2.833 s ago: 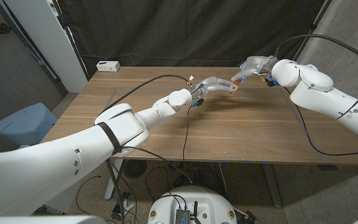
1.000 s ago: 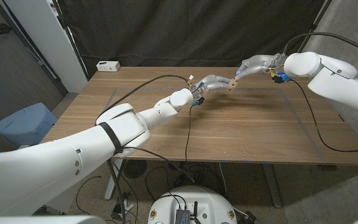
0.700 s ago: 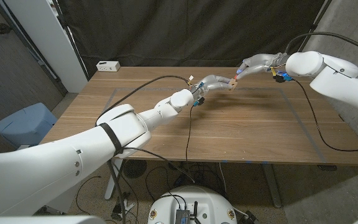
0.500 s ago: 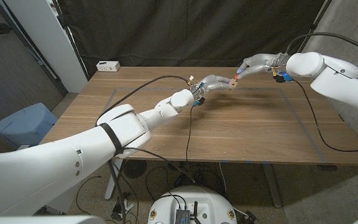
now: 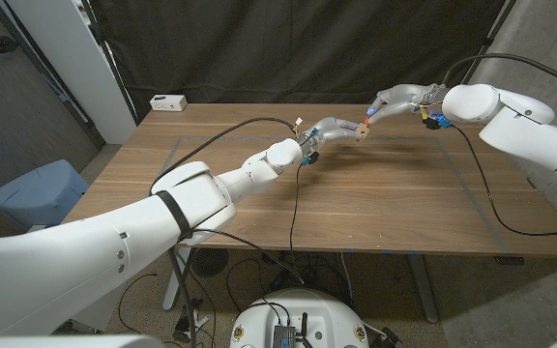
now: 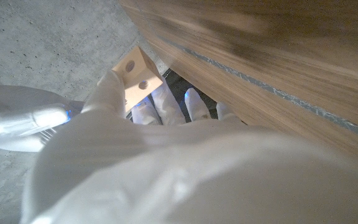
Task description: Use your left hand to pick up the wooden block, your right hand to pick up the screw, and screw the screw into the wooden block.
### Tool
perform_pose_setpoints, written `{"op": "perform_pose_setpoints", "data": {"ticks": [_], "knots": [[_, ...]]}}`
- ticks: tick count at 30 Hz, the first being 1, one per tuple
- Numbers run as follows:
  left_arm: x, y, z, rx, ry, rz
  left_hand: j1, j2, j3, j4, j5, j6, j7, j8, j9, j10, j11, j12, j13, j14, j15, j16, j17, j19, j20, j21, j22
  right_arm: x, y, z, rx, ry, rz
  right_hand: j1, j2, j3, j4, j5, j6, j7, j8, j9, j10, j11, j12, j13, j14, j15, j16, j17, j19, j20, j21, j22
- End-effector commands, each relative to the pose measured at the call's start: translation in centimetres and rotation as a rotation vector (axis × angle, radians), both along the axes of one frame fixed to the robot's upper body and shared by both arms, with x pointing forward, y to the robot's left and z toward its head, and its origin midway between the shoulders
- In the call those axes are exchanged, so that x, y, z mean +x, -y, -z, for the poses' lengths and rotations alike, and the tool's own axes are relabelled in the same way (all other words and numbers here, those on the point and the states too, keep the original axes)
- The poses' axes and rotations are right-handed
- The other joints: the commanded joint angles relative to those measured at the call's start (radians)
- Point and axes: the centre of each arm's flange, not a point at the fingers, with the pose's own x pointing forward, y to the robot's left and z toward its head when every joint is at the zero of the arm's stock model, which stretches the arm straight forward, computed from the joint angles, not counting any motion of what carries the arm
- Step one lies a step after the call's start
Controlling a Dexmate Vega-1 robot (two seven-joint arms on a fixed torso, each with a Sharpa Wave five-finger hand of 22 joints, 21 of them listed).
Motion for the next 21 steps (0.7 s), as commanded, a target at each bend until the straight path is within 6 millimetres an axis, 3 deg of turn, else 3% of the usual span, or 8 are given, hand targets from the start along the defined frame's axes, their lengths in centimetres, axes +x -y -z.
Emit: {"op": "perform_pose_setpoints", "data": {"ticks": [1,2,7,13,21], "knots": [[0.05,0.04,-0.14,0.008,0.0,-0.004,-0.001,0.004,0.01,0.0,0.008,0.015,-0.003,0.013,0.004,0.003,-0.003,0.003,-0.001,0.005,-0.077,0.001,0.002,0.001,-0.004,0.006,0.002,0.8,-0.22,0.35,-0.003,-0.034,-0.012,0.016,-0.008,0.009,0.009,0.001,-0.033,-0.003,-0.02,0.001,-0.016,0.009,-0.002,0.002,-0.007,0.006,0.001,0.001,0.002,0.005,0.005,0.002],[0.06,0.04,-0.15,0.009,0.0,-0.005,-0.001,0.004,0.01,-0.001,0.008,0.015,-0.003,0.013,0.004,0.003,-0.003,0.003,-0.001,0.005,-0.078,0.001,0.002,0.002,-0.004,0.006,0.002,0.83,-0.22,0.33,-0.006,-0.041,-0.015,0.011,-0.012,0.007,0.016,-0.002,-0.067,0.005,-0.039,0.0,-0.032,0.016,-0.007,0.002,-0.018,0.01,-0.002,0.002,-0.004,0.006,0.002,0.002],[0.06,0.08,-0.16,0.011,-0.002,-0.003,-0.001,0.004,0.01,-0.001,0.008,0.015,-0.003,0.013,0.004,0.003,-0.003,0.002,-0.001,0.004,-0.078,0.001,0.002,0.002,-0.004,0.006,0.002,0.84,-0.36,0.19,-0.019,-0.047,-0.021,-0.017,-0.025,-0.003,0.03,-0.007,-0.117,0.006,-0.071,0.0,-0.064,0.022,-0.013,0.002,-0.039,0.019,-0.005,0.006,-0.019,0.01,-0.002,0.003],[0.06,0.08,-0.27,0.014,0.0,-0.004,-0.001,0.004,0.01,-0.001,0.008,0.015,-0.003,0.013,0.004,0.004,-0.002,0.003,-0.001,0.004,-0.078,0.001,0.002,0.001,-0.004,0.006,0.002,0.96,-0.43,0.03,-0.025,-0.061,-0.029,-0.037,-0.03,-0.01,0.038,-0.008,-0.142,0.011,-0.088,0.0,-0.082,0.031,-0.015,0.003,-0.057,0.023,-0.008,0.009,-0.034,0.011,-0.006,0.003],[0.04,0.05,-0.36,0.018,0.005,-0.005,-0.001,0.004,0.01,-0.001,0.008,0.015,-0.003,0.013,0.004,0.003,-0.003,0.003,-0.001,0.005,-0.079,0.002,0.002,0.003,-0.004,0.006,0.002,1.09,-0.24,-0.01,-0.016,-0.042,-0.022,-0.024,-0.02,0.0,0.031,-0.003,-0.057,-0.005,-0.064,0.003,-0.065,0.022,-0.002,0.003,-0.049,0.019,-0.002,0.007,-0.03,0.009,-0.001,0.003]]}}
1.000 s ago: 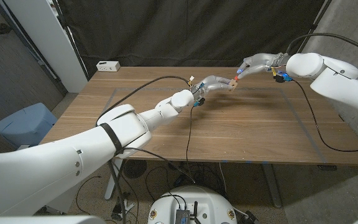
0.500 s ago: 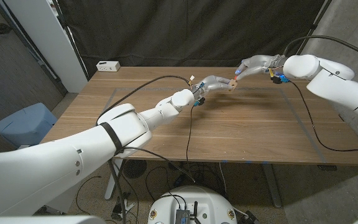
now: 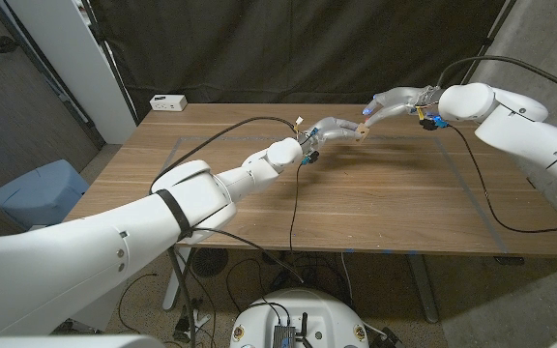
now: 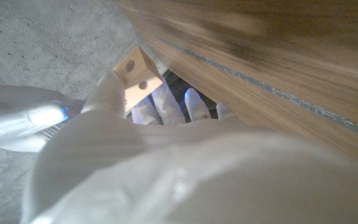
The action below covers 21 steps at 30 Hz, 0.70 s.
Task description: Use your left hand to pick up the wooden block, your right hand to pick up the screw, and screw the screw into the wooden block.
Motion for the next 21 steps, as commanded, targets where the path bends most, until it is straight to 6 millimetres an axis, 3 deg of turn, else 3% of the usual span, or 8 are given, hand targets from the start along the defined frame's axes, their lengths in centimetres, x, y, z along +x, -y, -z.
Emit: {"op": "perform_pose_setpoints", "data": {"ticks": [1,21], "knots": [[-0.02,0.0,-0.07,0.007,0.004,0.001,-0.001,0.004,0.01,-0.001,0.006,0.015,-0.003,0.013,0.003,0.003,-0.003,0.003,0.0,0.005,-0.079,0.001,0.002,0.003,-0.004,0.007,0.002,0.3,0.16,-0.08,0.003,0.002,-0.001,0.013,0.012,0.013,-0.005,0.005,0.044,-0.01,0.015,0.003,0.011,-0.007,0.011,0.003,0.001,-0.005,0.005,0.002,-0.003,0.0,0.004,0.003],[-0.22,-0.25,0.04,0.007,0.019,0.017,-0.003,0.004,0.01,0.0,0.006,0.017,-0.003,0.013,0.003,0.003,-0.002,0.003,-0.001,0.006,-0.076,0.002,0.002,0.004,-0.005,0.007,0.002,0.81,0.67,0.56,0.028,0.013,0.021,0.055,0.032,0.034,-0.016,0.007,0.131,-0.025,0.041,0.006,0.053,-0.041,0.025,0.001,0.033,-0.026,0.016,-0.002,0.027,-0.011,0.014,0.003]]}}
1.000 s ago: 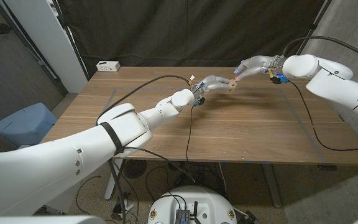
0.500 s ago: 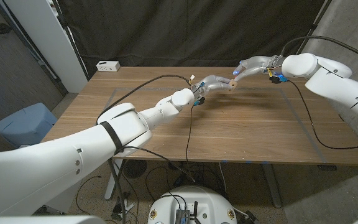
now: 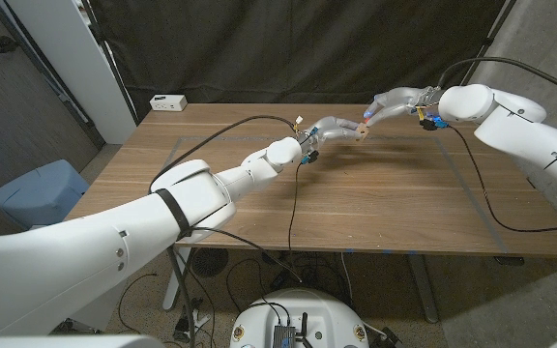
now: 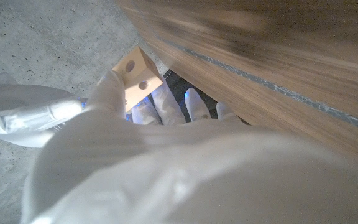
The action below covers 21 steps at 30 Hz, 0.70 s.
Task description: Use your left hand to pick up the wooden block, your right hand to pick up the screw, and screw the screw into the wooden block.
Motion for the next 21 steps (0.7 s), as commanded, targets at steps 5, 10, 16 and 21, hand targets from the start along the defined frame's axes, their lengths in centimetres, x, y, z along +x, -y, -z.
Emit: {"op": "perform_pose_setpoints", "data": {"ticks": [5,10,16,21], "knots": [[-0.09,-0.29,0.16,0.001,0.009,0.009,-0.004,0.004,0.01,0.0,0.007,0.017,-0.003,0.013,0.003,0.005,-0.002,0.003,0.004,0.006,-0.076,0.002,0.002,0.001,-0.001,0.007,0.002,0.33,0.23,0.42,0.011,0.009,0.013,0.021,0.002,0.01,-0.001,0.003,0.044,0.008,0.018,0.004,0.021,-0.01,0.008,0.001,0.019,-0.006,0.012,0.002,0.016,-0.002,0.011,0.003],[-0.06,-0.34,0.2,0.0,0.007,0.009,-0.004,0.004,0.01,0.0,0.007,0.017,-0.003,0.013,0.003,0.006,-0.002,0.004,0.003,0.006,-0.077,0.002,0.002,0.001,-0.001,0.007,0.002,0.35,0.19,0.44,0.017,0.015,0.016,0.025,0.003,0.011,0.0,0.003,0.066,0.008,0.026,0.005,0.029,-0.013,0.01,0.0,0.025,-0.009,0.013,0.001,0.022,-0.005,0.012,0.003],[0.02,-0.35,0.17,0.003,0.004,0.004,-0.004,0.004,0.01,-0.001,0.007,0.017,-0.003,0.013,0.003,0.006,-0.002,0.004,0.003,0.008,-0.077,0.002,0.002,0.0,-0.001,0.007,0.002,0.27,0.22,0.44,0.017,0.019,0.018,0.028,0.004,0.011,0.001,0.002,0.093,0.012,0.038,0.007,0.041,-0.018,0.013,-0.001,0.029,-0.011,0.014,0.001,0.03,-0.007,0.013,0.003],[0.12,-0.37,0.16,0.006,-0.001,-0.002,-0.004,0.005,0.01,-0.001,0.007,0.017,-0.003,0.013,0.003,0.006,-0.002,0.004,0.003,0.007,-0.077,0.002,0.002,0.001,-0.001,0.007,0.002,0.25,0.23,0.53,0.018,0.017,0.02,0.03,0.004,0.01,0.002,0.002,0.112,0.014,0.048,0.011,0.047,-0.017,0.013,-0.001,0.035,-0.012,0.016,0.001,0.033,-0.009,0.013,0.003]]}}
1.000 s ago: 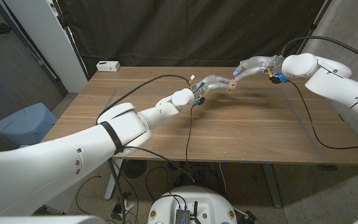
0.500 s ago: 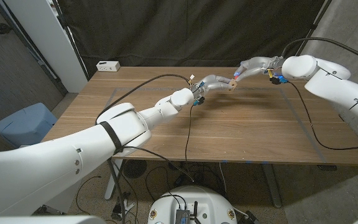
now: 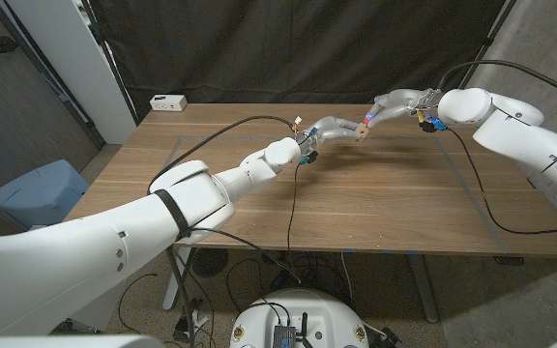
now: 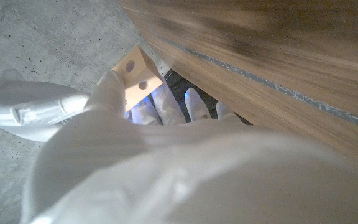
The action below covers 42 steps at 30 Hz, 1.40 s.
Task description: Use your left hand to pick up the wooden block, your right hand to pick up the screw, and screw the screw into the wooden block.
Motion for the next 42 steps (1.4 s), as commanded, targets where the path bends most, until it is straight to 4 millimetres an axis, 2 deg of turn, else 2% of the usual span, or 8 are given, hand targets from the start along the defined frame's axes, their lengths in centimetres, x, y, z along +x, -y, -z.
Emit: {"op": "perform_pose_setpoints", "data": {"ticks": [1,7,24,38,40,42], "knots": [[0.19,-0.12,0.06,0.006,-0.008,-0.009,-0.006,0.007,0.01,0.0,0.009,0.017,-0.003,0.013,0.003,0.006,-0.002,0.004,0.003,0.007,-0.078,0.002,0.002,0.001,-0.001,0.007,0.002,-0.06,0.01,0.11,0.003,0.004,0.006,0.013,0.0,0.006,-0.001,0.001,0.022,0.005,0.013,0.008,0.007,-0.002,0.005,0.001,0.008,-0.002,0.006,0.001,0.012,0.003,0.005,0.003],[0.21,0.0,0.16,0.009,-0.015,-0.009,-0.006,0.007,0.01,0.0,0.009,0.018,-0.003,0.013,0.003,0.004,-0.002,0.003,0.003,0.007,-0.077,0.002,0.002,0.001,-0.001,0.007,0.002,-0.15,-0.03,0.23,0.0,0.006,0.01,0.015,-0.001,0.005,0.0,0.001,0.05,0.001,0.029,0.014,0.018,-0.013,0.007,0.001,0.012,-0.003,0.007,0.002,0.015,0.001,0.004,0.003],[0.07,0.06,0.23,0.01,-0.007,-0.002,-0.006,0.008,0.011,-0.001,0.009,0.016,-0.003,0.013,0.003,0.005,-0.001,0.003,0.003,0.008,-0.077,0.002,0.002,0.003,0.0,0.007,0.002,-0.16,-0.24,0.4,-0.008,0.013,0.024,0.018,-0.003,0.0,0.003,0.0,0.109,0.005,0.071,0.034,0.052,-0.017,0.013,-0.001,0.033,-0.01,0.013,0.004,0.029,-0.004,0.005,0.003],[0.03,0.24,0.43,0.012,-0.01,0.001,-0.004,0.008,0.013,-0.002,0.01,0.016,-0.003,0.012,0.003,0.004,-0.001,0.002,0.003,0.009,-0.075,0.002,0.002,0.005,0.0,0.008,0.002,-0.28,-0.53,0.53,-0.031,0.007,0.046,-0.046,-0.035,-0.037,0.025,-0.006,0.173,0.023,0.136,0.074,0.103,-0.011,0.021,-0.002,0.056,-0.018,0.02,0.01,0.035,-0.007,0.002,0.004],[0.03,0.22,0.46,0.012,-0.01,0.001,-0.004,0.008,0.013,-0.002,0.01,0.016,-0.003,0.013,0.003,0.001,0.0,0.001,0.003,0.01,-0.075,0.002,0.002,0.006,0.001,0.008,0.002,-0.27,-0.57,0.59,-0.031,0.006,0.052,-0.061,-0.039,-0.044,0.03,-0.007,0.182,0.031,0.149,0.083,0.107,-0.009,0.02,-0.002,0.056,-0.017,0.019,0.012,0.032,-0.005,0.0,0.004],[0.03,0.21,0.49,0.012,-0.01,0.001,-0.004,0.009,0.013,-0.002,0.01,0.016,-0.003,0.013,0.003,0.002,0.0,0.002,0.003,0.01,-0.073,0.002,0.002,0.007,0.0,0.008,0.002,-0.27,-0.61,0.65,-0.035,0.008,0.055,-0.082,-0.043,-0.053,0.036,-0.007,0.205,0.04,0.172,0.098,0.118,-0.004,0.021,-0.002,0.057,-0.016,0.02,0.013,0.03,-0.005,-0.001,0.004]]}}
